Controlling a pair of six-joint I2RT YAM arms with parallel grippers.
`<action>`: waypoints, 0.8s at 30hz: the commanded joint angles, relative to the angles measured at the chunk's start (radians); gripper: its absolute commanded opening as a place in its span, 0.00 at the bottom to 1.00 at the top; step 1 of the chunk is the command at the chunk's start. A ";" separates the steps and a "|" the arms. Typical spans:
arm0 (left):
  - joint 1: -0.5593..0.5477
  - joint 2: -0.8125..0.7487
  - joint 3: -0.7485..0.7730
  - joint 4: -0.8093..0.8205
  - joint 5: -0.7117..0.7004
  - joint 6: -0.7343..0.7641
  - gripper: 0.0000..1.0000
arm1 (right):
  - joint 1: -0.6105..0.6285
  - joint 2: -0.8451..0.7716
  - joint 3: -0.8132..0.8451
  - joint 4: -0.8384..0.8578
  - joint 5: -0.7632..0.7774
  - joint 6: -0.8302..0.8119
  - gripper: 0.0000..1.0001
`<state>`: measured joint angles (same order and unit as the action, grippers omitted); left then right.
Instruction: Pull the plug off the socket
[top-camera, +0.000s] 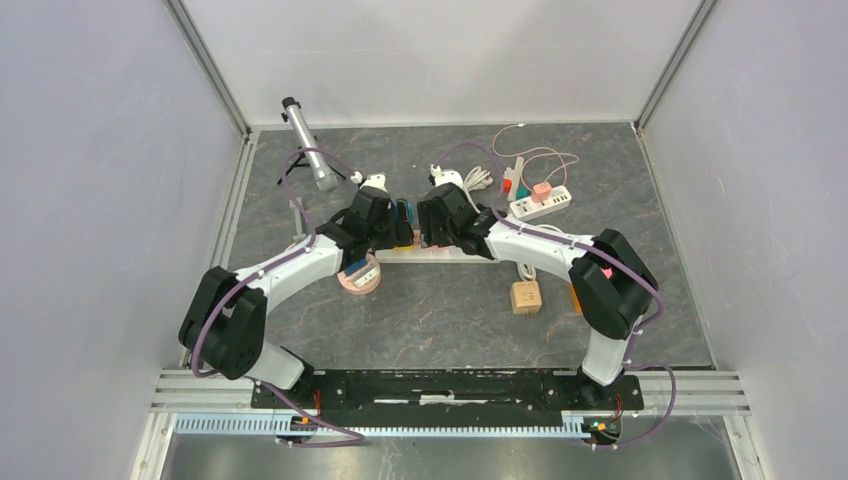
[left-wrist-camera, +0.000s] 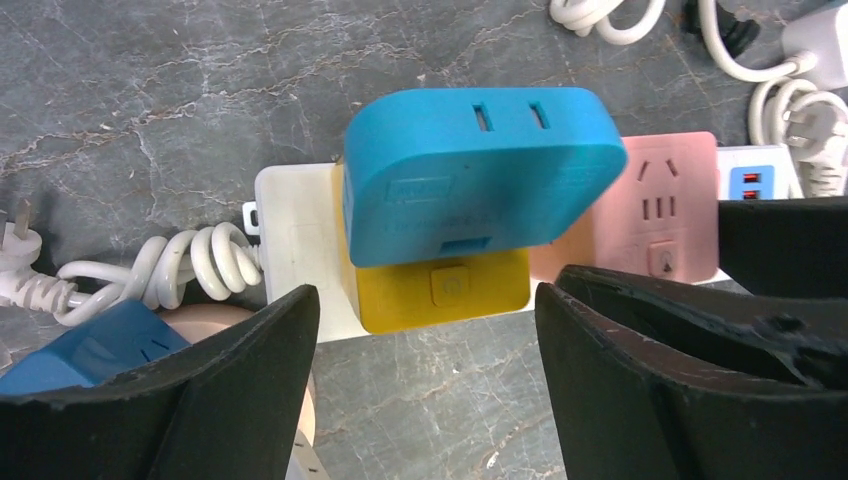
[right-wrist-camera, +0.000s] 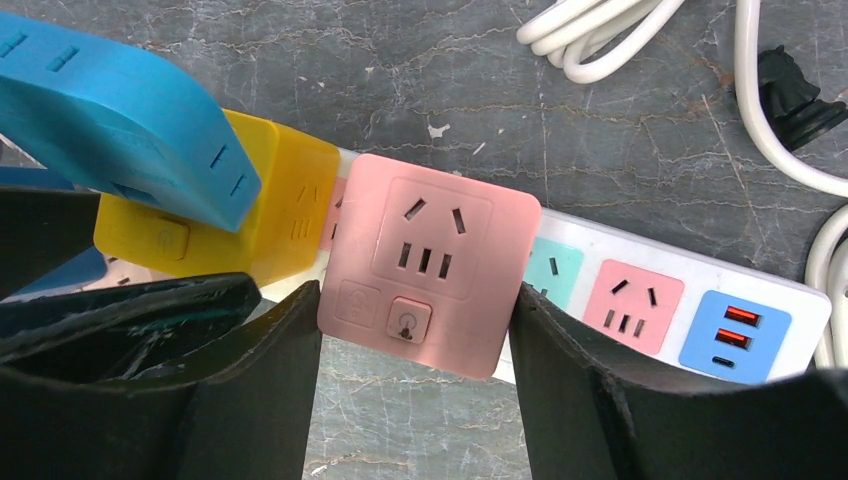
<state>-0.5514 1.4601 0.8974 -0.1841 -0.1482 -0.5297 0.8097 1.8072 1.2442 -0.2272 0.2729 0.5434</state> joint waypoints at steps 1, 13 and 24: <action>-0.005 0.033 0.016 0.062 -0.058 0.050 0.84 | 0.009 -0.009 0.031 -0.009 -0.030 -0.026 0.55; -0.015 0.031 -0.049 0.043 -0.090 0.024 0.67 | 0.002 0.078 0.153 -0.094 0.003 -0.041 0.34; -0.025 0.048 -0.072 0.030 -0.090 -0.007 0.57 | 0.022 -0.002 0.101 0.016 -0.096 -0.056 0.00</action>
<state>-0.5747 1.4899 0.8665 -0.1097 -0.2108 -0.5301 0.7963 1.8450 1.3136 -0.2821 0.2310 0.5179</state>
